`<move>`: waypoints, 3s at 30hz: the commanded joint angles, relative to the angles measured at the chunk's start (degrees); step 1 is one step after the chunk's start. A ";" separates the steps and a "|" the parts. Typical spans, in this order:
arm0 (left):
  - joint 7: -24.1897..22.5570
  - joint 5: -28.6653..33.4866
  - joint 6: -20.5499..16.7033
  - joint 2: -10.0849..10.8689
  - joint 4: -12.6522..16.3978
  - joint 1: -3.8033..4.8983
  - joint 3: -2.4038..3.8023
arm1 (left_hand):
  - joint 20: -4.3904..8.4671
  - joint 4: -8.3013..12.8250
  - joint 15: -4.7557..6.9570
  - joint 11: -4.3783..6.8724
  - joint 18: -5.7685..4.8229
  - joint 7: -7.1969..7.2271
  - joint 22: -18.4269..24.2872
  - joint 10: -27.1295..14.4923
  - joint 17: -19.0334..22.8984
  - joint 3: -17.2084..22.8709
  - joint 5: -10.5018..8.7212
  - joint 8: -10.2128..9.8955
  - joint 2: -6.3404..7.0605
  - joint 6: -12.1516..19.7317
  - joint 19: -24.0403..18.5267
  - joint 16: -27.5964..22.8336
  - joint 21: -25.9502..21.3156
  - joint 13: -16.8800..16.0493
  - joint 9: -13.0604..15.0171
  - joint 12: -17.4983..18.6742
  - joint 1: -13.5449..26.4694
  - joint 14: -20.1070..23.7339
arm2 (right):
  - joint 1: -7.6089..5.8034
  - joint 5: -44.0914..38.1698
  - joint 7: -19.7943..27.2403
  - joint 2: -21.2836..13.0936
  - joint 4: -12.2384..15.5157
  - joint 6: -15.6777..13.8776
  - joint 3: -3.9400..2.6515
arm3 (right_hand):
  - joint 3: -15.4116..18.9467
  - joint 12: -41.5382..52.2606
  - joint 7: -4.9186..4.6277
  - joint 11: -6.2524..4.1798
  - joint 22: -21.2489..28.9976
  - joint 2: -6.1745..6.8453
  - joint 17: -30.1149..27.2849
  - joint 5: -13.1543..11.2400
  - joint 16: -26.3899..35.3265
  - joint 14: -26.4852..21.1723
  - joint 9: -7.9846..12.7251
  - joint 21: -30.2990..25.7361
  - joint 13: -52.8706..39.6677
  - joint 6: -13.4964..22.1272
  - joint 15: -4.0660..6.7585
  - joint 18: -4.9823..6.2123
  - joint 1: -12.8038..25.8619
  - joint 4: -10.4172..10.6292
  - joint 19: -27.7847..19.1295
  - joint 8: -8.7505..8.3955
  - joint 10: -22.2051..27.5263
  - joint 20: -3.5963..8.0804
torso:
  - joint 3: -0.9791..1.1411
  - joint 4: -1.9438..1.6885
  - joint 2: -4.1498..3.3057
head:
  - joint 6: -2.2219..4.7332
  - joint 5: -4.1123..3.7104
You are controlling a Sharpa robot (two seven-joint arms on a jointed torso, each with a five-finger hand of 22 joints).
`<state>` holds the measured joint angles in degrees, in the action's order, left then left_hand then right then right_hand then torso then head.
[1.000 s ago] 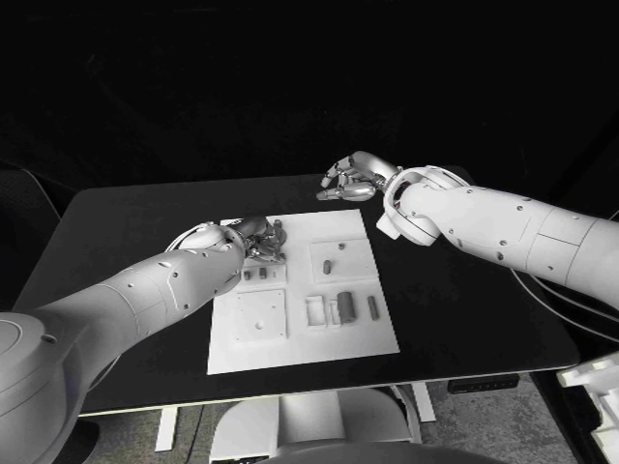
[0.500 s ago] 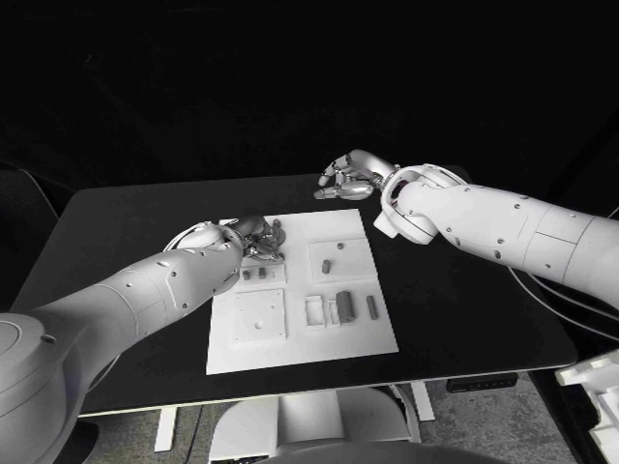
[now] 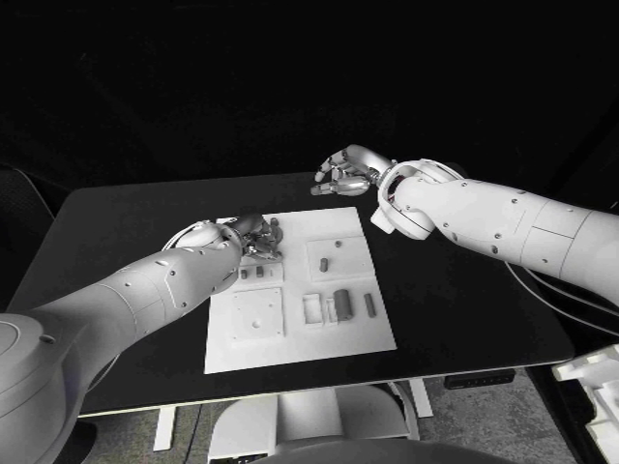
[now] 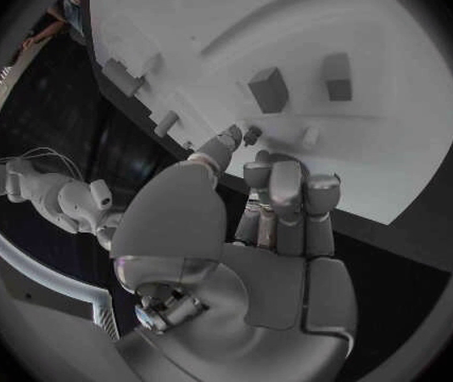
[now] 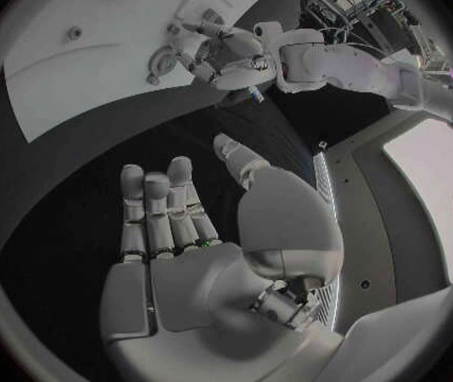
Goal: Assemble the parts on the task board
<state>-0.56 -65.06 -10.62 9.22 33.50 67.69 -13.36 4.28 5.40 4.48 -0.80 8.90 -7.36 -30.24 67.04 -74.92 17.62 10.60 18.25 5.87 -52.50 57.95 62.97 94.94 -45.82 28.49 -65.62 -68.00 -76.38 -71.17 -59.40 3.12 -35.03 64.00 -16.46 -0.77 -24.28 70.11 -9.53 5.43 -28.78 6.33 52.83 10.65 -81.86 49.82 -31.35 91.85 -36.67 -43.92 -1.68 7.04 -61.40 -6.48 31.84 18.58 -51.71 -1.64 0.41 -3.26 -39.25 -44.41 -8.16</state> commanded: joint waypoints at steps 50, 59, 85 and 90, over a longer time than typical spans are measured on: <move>-0.24 0.41 2.03 -1.26 -1.56 -0.36 0.06 | 0.31 -0.24 0.04 0.01 2.13 -0.02 -0.13 -0.67 -3.00 1.02 0.21 0.41 -1.96 -1.17 -0.08 0.79 0.84 -0.15 0.07 -0.55 -0.29 0.70 | -0.90 0.03 -0.03 0.87 0.67 -0.02 -0.03 | 0.42 0.24 -0.12 -0.23 0.11 0.50 -0.10 -0.13 -0.41 0.28 -0.09 0.11 0.08 -0.20 0.09 -0.25 -0.02 0.09 0.31 0.24 -0.38 0.33 | -0.15 -0.09 0.09 | -1.60 -1.26; -0.23 0.55 2.04 -1.31 -1.74 -0.36 0.06 | 0.30 -0.28 0.04 0.00 2.14 -0.03 -0.15 -0.74 -2.95 1.23 0.22 0.42 -2.36 -1.21 -0.14 0.92 0.87 -0.17 0.07 -0.61 -0.35 0.79 | -0.93 -0.01 -0.06 0.92 1.07 -0.05 -0.03 | 0.42 0.24 -0.12 -0.24 0.11 0.50 -0.10 -0.13 -0.41 0.28 -0.09 0.11 0.09 -0.20 0.09 -0.25 -0.02 0.09 0.31 0.24 -0.39 0.33 | -0.14 -0.09 0.09 | -1.74 -1.51; 0.19 1.02 2.37 -1.75 -2.07 -0.33 0.08 | 0.14 -0.28 -0.12 -0.28 2.03 0.03 -0.38 -1.56 -2.44 -0.58 0.02 -0.76 0.67 1.51 -0.94 2.10 1.21 -0.27 -0.59 -1.12 1.96 1.86 | -1.19 -0.05 -0.15 1.03 1.14 -0.09 -0.03 | 0.44 0.24 -0.12 -0.24 0.12 0.52 -0.12 -0.12 -0.42 0.30 -0.09 0.12 0.11 -0.21 0.10 -0.25 -0.02 0.10 0.33 0.24 -0.40 0.33 | -0.16 -0.15 0.07 | -2.23 -1.86; 0.19 1.07 2.56 -1.82 -2.14 -0.33 0.08 | 0.14 -0.33 -0.12 -0.28 2.04 0.03 -0.39 -1.58 -2.41 -0.55 0.07 -0.76 0.48 1.58 -0.95 2.15 1.22 -0.27 -0.61 -1.15 2.01 1.89 | -1.21 -0.05 -0.15 1.01 1.15 -0.11 -0.03 | 0.44 0.25 -0.12 -0.24 0.12 0.52 -0.12 -0.12 -0.42 0.30 -0.09 0.12 0.12 -0.21 0.10 -0.25 -0.02 0.10 0.33 0.24 -0.40 0.33 | -0.15 -0.13 0.14 | -2.30 -1.88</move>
<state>-0.24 -64.44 -8.93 7.59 31.35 67.34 -13.33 4.41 5.07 4.40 -1.09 9.33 -7.28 -30.55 65.70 -74.94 17.28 10.60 17.76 6.26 -51.25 57.23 64.77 94.94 -46.04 27.95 -66.56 -66.10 -74.82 -72.33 -59.32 2.80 -34.05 65.08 -16.52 -0.77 -24.13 70.11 -9.53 5.22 -28.75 6.33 52.79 10.65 -82.05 49.82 -31.35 91.85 -36.63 -43.92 -1.68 7.05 -61.40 -6.32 32.04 18.58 -51.92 -1.43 0.27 -3.40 -39.16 -46.67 -10.03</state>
